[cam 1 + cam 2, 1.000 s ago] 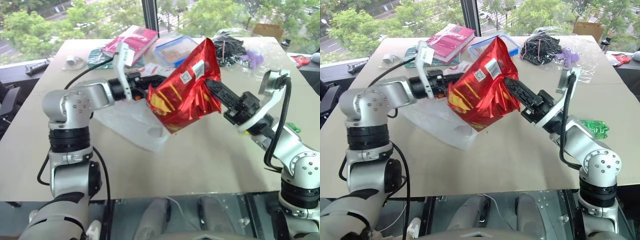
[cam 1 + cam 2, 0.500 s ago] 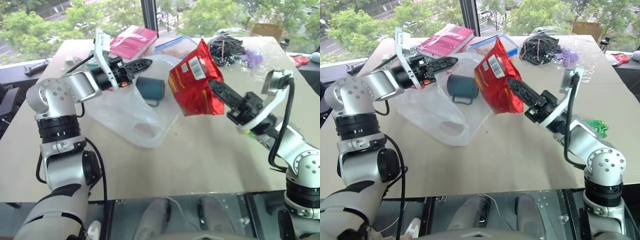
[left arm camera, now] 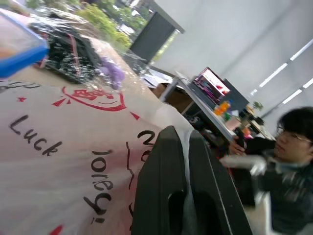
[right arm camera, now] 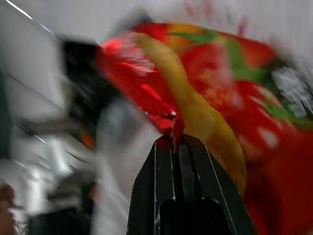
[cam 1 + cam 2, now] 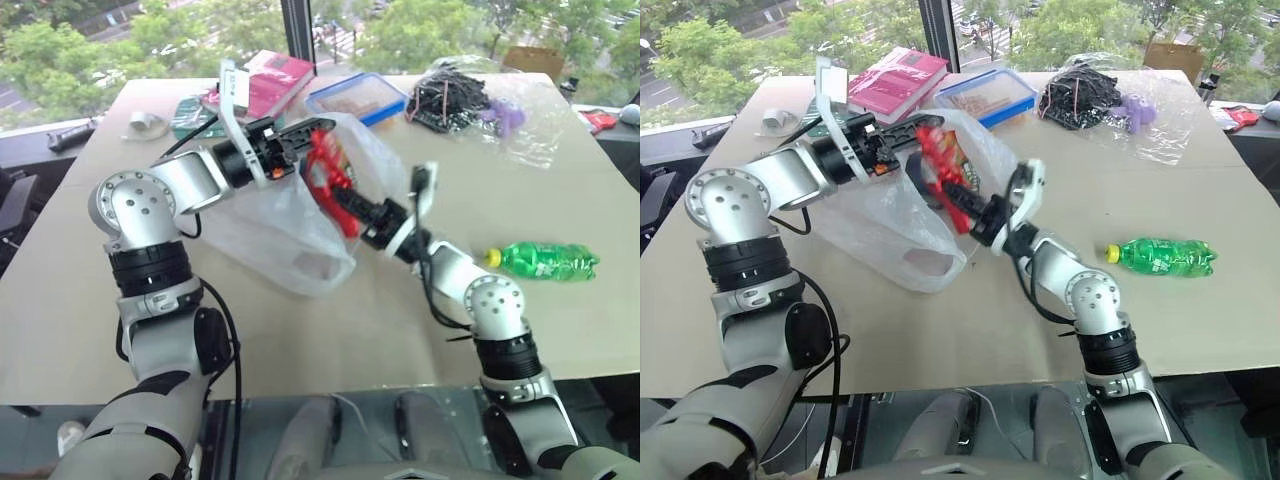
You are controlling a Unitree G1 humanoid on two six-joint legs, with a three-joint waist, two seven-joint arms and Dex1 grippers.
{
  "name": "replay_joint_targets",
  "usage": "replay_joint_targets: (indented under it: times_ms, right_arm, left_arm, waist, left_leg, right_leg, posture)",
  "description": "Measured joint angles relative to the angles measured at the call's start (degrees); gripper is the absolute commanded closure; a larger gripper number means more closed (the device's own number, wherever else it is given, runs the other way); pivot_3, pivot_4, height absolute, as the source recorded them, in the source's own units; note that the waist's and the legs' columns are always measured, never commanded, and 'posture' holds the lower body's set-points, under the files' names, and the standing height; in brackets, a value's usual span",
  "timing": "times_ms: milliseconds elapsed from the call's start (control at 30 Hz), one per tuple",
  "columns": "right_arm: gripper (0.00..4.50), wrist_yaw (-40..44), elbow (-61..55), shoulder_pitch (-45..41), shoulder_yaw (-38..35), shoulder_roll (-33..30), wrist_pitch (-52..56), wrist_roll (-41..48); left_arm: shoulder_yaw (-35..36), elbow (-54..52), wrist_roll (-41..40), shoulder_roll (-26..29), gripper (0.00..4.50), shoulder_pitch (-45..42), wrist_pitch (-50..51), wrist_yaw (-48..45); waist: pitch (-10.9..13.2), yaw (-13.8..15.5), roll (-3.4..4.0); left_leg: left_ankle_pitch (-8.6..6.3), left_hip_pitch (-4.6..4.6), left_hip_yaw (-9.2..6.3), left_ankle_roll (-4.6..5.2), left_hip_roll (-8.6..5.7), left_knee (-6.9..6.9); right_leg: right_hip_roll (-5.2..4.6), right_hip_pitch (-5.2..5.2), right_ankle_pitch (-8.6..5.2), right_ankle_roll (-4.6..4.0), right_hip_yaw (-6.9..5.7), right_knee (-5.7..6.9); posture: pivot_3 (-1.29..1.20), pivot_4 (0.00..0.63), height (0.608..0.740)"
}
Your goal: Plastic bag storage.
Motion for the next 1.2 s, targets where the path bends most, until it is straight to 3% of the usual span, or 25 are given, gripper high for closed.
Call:
replay_joint_targets:
  times_ms: [167, 267, 433, 567, 700, 800, 833, 933, 967, 1067, 1133, 1200]
  right_arm:
    - [4.44, 2.2, -0.1, 0.8, 1.4, -2.3, 1.6, -7.2]
    - [4.44, 2.7, 3.6, -1.4, 0.7, 0.0, 1.5, -10.2]
    - [4.44, 4.9, 21.4, -17.7, 0.0, 11.0, -5.6, -19.1]
    - [4.44, 9.9, 37.0, -25.9, 4.7, 11.8, -16.6, -32.2]
    - [2.59, 16.9, 44.6, -26.4, 10.6, 11.9, -21.0, -41.2]
    - [1.06, 18.3, 41.5, -24.9, 11.4, 10.6, -22.8, -45.5]
    - [0.76, 18.3, 37.1, -22.7, 13.1, 8.6, -23.6, -48.3]
    - [0.76, 19.7, 20.3, -14.5, 15.5, -0.8, -21.4, -53.3]
    - [0.76, 20.2, 14.4, -12.0, 14.9, -4.5, -18.8, -53.6]
    - [0.76, 21.6, 1.4, -7.6, 13.4, -9.8, -10.9, -52.9]
    - [0.21, 21.5, -5.6, -7.5, 10.6, -11.3, -6.2, -51.0]
    - [0.02, 21.2, -13.4, -7.5, 6.2, -13.2, 0.1, -47.9]
  left_arm:
    - [2.4, 0.2, -1.9, 0.1, 4.50, -0.6, 0.0, 2.8]
    - [2.8, -0.7, -3.5, 0.1, 4.50, -0.3, 0.9, 3.1]
    - [1.7, -2.3, -5.8, -0.9, 4.50, 0.2, 1.8, 3.8]
    - [1.4, -2.4, -6.2, -0.3, 4.50, 0.7, 1.6, 4.5]
    - [0.8, -3.5, -6.4, -0.7, 4.50, 1.8, 1.6, 5.9]
    - [0.6, -4.1, -6.4, -0.7, 4.50, 2.6, 1.3, 6.8]
    - [0.4, -4.4, -6.3, -0.7, 4.50, 2.8, 0.9, 6.9]
    - [-1.7, -5.1, -3.9, 0.9, 4.50, 4.5, -1.2, 6.7]
    - [-2.5, -5.1, -2.6, 1.3, 4.50, 5.3, -2.2, 6.5]
    - [-6.1, -4.4, 0.7, 1.8, 4.50, 7.3, -4.2, 5.5]
    - [-8.2, -4.5, 2.1, 1.8, 4.50, 7.2, -5.9, 4.4]
    - [-10.5, -4.6, 3.2, 1.8, 4.50, 7.2, -7.1, 3.1]
  waist:
    - [0.0, 0.0, -0.01]
    - [0.0, -0.4, -0.01]
    - [0.0, -1.6, 0.00]
    - [0.0, -1.4, -0.04]
    - [0.0, -1.5, -0.05]
    - [0.0, -1.7, -0.05]
    - [0.0, -1.6, -0.04]
    - [0.0, -1.1, -0.04]
    - [0.0, -1.0, -0.04]
    - [-2.3, -1.7, -0.13]
    - [-3.4, -2.2, -0.03]
    - [-4.2, -2.0, 0.09]
  left_leg:
    - [0.00, -0.02, -0.04, 0.00, -0.02, 0.07]
    - [0.00, 0.03, 0.04, 0.00, 0.03, 0.07]
    - [0.00, 0.09, 0.08, -0.02, 0.11, 0.06]
    - [0.00, 0.06, 0.04, -0.01, 0.00, 0.06]
    - [-0.01, -0.14, 0.02, 0.00, 0.01, 0.07]
    - [0.00, -0.24, 0.01, -0.02, 0.04, 0.08]
    - [0.00, -0.26, 0.01, -0.02, 0.04, 0.08]
    - [-0.01, -0.54, -0.10, -0.01, -0.04, 0.31]
    - [0.00, -0.85, -0.11, -0.01, -0.05, 0.50]
    - [0.00, -1.00, -0.10, -0.07, -0.04, 0.62]
    - [0.01, -0.82, -0.08, -0.09, -0.04, 0.50]
    - [0.04, -0.73, -0.09, -0.13, -0.05, 0.55]
  right_leg:
    - [-0.01, 0.01, 0.00, 0.00, -0.03, 0.02]
    - [0.03, 0.00, 0.01, 0.00, 0.03, 0.08]
    - [0.11, -0.01, 0.05, -0.06, 0.06, 0.12]
    - [0.04, 0.02, 0.05, -0.06, 0.04, 0.00]
    - [0.03, -0.17, 0.05, -0.06, 0.04, 0.00]
    - [0.05, -0.33, 0.05, -0.06, 0.04, 0.05]
    - [0.05, -0.35, 0.05, -0.07, 0.04, 0.05]
    - [0.01, -0.45, 0.05, -0.06, -0.07, 0.02]
    - [0.01, -0.71, 0.06, -0.05, -0.09, 0.14]
    - [0.02, -0.98, 0.04, -0.10, -0.14, 0.33]
    - [0.04, -0.89, 0.06, -0.08, -0.06, 0.28]
    - [0.06, -0.80, 0.11, -0.13, -0.07, 0.31]
  posture:
    - [0.00, 0.150, 0.740]
    - [0.00, 0.150, 0.740]
    - [0.00, 0.150, 0.740]
    - [0.00, 0.150, 0.740]
    - [0.00, 0.150, 0.740]
    - [0.00, 0.150, 0.740]
    - [0.00, 0.150, 0.740]
    - [0.00, 0.150, 0.740]
    - [0.00, 0.000, 0.740]
    - [0.00, 0.000, 0.740]
    - [0.00, 0.000, 0.740]
    - [0.00, 0.000, 0.740]
